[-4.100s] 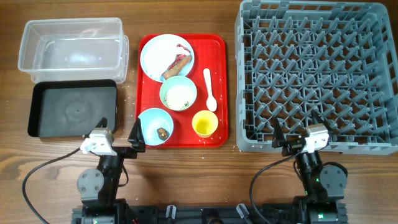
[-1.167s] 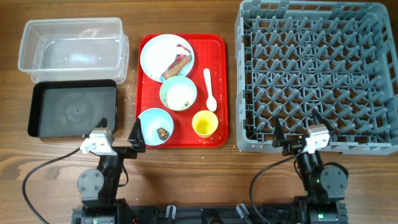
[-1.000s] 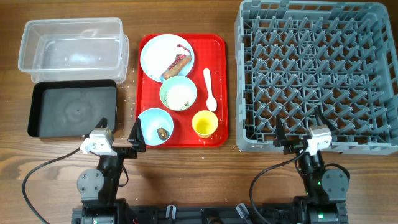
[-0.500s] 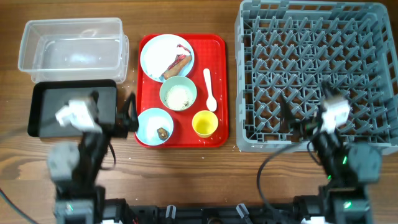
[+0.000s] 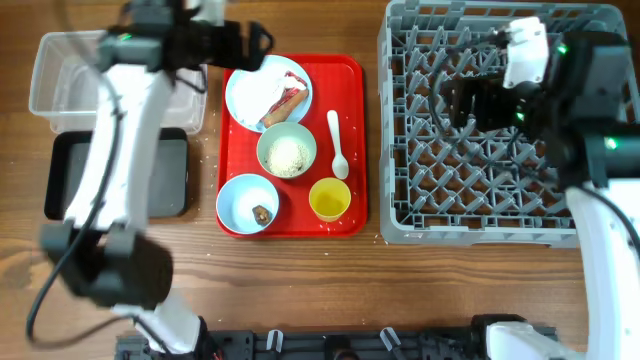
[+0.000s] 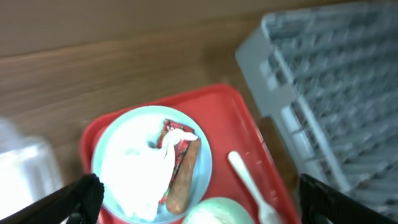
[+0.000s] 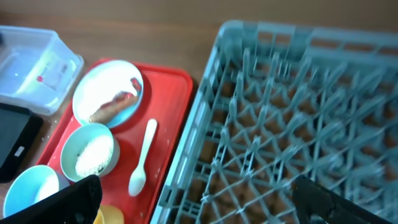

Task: Sort waste into correct bins and load items into the dishwasher rack
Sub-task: 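Reach the left gripper to the tissue on the light-blue plate and grasp it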

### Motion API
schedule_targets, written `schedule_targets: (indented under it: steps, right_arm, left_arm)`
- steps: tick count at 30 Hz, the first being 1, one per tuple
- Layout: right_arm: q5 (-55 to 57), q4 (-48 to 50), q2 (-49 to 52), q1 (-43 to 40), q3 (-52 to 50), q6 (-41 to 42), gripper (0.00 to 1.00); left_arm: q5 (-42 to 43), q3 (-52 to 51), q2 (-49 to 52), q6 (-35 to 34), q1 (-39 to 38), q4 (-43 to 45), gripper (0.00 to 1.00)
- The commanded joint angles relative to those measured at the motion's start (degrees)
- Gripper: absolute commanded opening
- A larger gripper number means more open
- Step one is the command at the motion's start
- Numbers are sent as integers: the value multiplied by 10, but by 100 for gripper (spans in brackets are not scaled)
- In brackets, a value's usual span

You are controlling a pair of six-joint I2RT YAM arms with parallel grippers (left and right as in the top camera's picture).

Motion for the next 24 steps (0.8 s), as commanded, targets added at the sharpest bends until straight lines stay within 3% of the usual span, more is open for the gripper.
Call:
schedule_targets:
  steps: [1, 4, 7, 14, 19, 22, 23, 24]
  right_arm:
    - [-12, -18, 58, 2, 10, 36, 100]
    - [-12, -25, 106, 2, 10, 37, 100]
    - [-12, -30, 125, 2, 10, 37, 100]
    - [-11, -30, 127, 2, 10, 36, 100]
    - [-11, -30, 127, 2, 10, 37, 100]
    - [-11, -29, 127, 2, 10, 37, 100]
    - [-11, -29, 127, 2, 10, 37, 100]
    - [-11, -30, 127, 2, 10, 37, 100]
  left_arm:
    - [-4, 11, 83, 60, -20, 15, 100]
    - [-18, 11, 144, 57, -22, 51, 100]
    - [-92, 11, 191, 23, -23, 90, 100]
    - [-124, 11, 265, 21, -24, 107, 98]
    - [-118, -7, 281, 21, -29, 103, 65]
    - [-118, -46, 282, 21, -33, 127, 54]
    - [-118, -60, 282, 21, -34, 136, 45]
    - [-118, -68, 282, 21, -34, 139, 29]
